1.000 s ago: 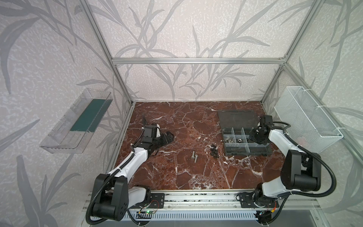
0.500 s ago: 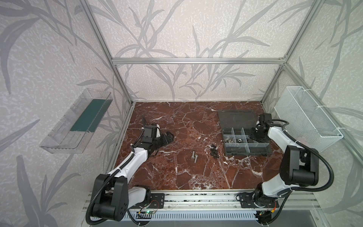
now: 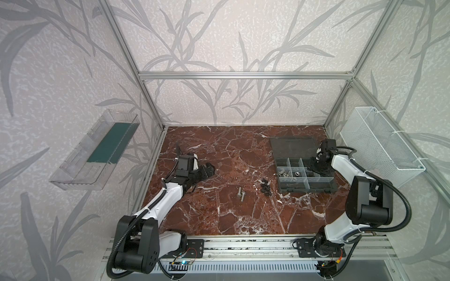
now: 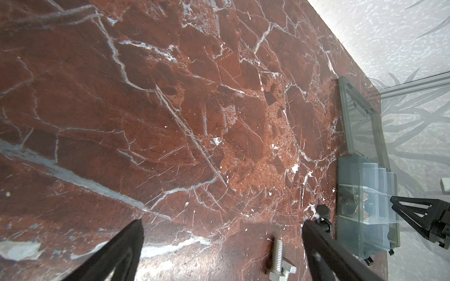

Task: Sort the screws and nuts into containers
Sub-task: Place the nut into the container, then pick up the screw from the center of the table.

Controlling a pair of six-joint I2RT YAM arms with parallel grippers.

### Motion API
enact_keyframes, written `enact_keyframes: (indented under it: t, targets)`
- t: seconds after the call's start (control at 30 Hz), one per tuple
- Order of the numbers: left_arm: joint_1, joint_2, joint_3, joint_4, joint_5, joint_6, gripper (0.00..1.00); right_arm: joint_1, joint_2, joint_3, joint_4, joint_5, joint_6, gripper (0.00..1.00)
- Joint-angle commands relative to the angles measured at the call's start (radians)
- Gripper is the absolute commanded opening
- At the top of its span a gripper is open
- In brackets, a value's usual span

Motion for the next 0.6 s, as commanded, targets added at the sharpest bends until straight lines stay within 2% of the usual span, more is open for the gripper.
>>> enact_keyframes:
  t: [0.0,0.2,0.4,0.57]
  targets:
    - [0.007,-0.022,-0.001,-0.011,0.002,0.014,0.99,-0.003,-0.084,0.01,-0.03,-0.038,-0.01,0.53]
    - [0.007,-0.015,-0.001,-0.002,0.008,0.009,0.99,0.045,-0.228,-0.009,-0.07,-0.239,-0.077,0.55]
    - [0.008,0.0,-0.001,0.01,0.021,0.004,0.99,0.296,-0.326,0.008,-0.203,-0.217,-0.149,0.56]
    - [0.009,0.002,-0.005,0.022,0.029,-0.001,0.99,0.505,-0.367,-0.021,-0.21,-0.191,-0.143,0.56]
